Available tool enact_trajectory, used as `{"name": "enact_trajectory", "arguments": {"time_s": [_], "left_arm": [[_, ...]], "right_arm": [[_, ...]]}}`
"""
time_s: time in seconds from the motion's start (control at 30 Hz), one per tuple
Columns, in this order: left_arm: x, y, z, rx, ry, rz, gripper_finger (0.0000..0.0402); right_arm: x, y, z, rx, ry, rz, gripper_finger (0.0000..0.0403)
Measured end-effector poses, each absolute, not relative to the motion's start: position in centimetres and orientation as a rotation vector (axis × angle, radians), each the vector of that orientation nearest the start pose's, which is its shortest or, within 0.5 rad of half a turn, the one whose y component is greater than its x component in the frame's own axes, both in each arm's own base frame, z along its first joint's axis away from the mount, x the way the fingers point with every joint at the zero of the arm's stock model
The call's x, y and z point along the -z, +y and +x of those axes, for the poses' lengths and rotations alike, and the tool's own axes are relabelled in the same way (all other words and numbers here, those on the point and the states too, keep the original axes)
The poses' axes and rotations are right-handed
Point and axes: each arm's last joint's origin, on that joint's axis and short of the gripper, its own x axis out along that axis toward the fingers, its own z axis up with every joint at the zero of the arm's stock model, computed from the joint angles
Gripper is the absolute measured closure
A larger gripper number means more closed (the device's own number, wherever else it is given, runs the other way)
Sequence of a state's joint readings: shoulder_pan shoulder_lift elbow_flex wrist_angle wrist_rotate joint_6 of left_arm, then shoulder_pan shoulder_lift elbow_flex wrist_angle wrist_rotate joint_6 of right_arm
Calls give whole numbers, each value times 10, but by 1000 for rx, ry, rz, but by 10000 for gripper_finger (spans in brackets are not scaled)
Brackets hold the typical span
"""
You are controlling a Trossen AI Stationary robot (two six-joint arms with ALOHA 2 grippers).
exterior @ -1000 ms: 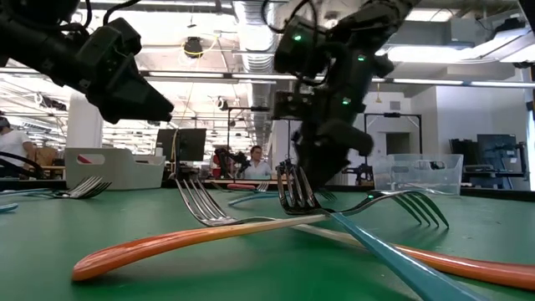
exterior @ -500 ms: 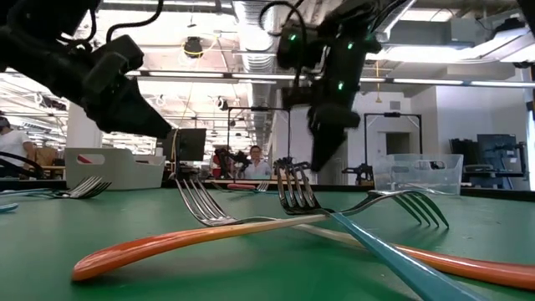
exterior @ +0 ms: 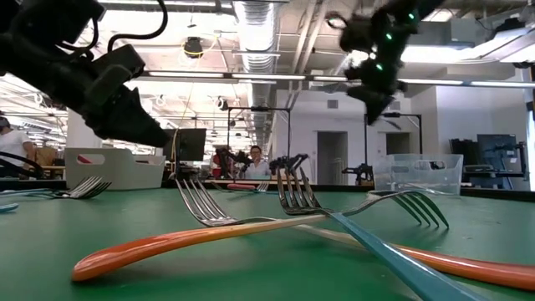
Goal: Sort silverware by color (type)
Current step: Put the blue fork into the transparent bin
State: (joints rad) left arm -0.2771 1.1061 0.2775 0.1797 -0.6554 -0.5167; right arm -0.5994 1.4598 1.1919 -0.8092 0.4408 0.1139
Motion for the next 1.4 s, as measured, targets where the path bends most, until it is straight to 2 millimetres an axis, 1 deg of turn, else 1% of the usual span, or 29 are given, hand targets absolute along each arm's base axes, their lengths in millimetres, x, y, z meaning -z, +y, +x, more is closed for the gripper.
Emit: {"name": "enact_trajectory", "arguments": {"time_s": [0.1,0.17,0.27,0.37,0.43,0.53,0.6,0.7,0.77,0.87,0.93,1.0,1.07,1.2,1.3,1.4], "left_arm": [[-143,-33,180,-505,483,-213,212],[-143,-34,180,-506,490,-214,212],[-142,-33,179,-507,499,-209,212],[-142,-33,179,-508,498,-209,212],[-142,-33,179,-508,496,-212,212],[-142,-34,180,-498,496,-243,212],[-145,-35,181,-468,498,-285,212],[-157,-39,185,-392,526,-321,212],[-164,-40,183,-371,593,-331,212],[-178,-42,178,-414,681,-366,212],[-182,-43,170,-475,746,-395,212],[-179,-46,163,-517,796,-429,212],[-175,-48,157,-548,823,-459,212],[-164,-48,144,-638,868,-473,212],[-164,-45,142,-715,825,-458,212],[-166,-42,147,-740,744,-436,212]], "right_arm": [[-257,-182,203,1090,1116,270,374],[-243,-186,190,1130,1139,311,371],[-223,-187,175,1144,1191,344,354],[-209,-187,169,1129,1201,381,323],[-205,-188,166,1122,1198,401,298],[-205,-187,168,1119,1173,415,254],[-207,-183,171,1101,1154,424,227],[-217,-171,182,1042,1053,427,198],[-226,-159,194,984,968,412,188],[-241,-134,215,884,808,369,185],[-246,-116,230,800,699,340,186],[-246,-96,243,715,623,323,188],[-244,-78,254,641,586,313,191],[-233,-49,273,531,598,280,198],[-223,-34,287,474,595,268,204],[-213,-31,301,485,547,258,216]]}}
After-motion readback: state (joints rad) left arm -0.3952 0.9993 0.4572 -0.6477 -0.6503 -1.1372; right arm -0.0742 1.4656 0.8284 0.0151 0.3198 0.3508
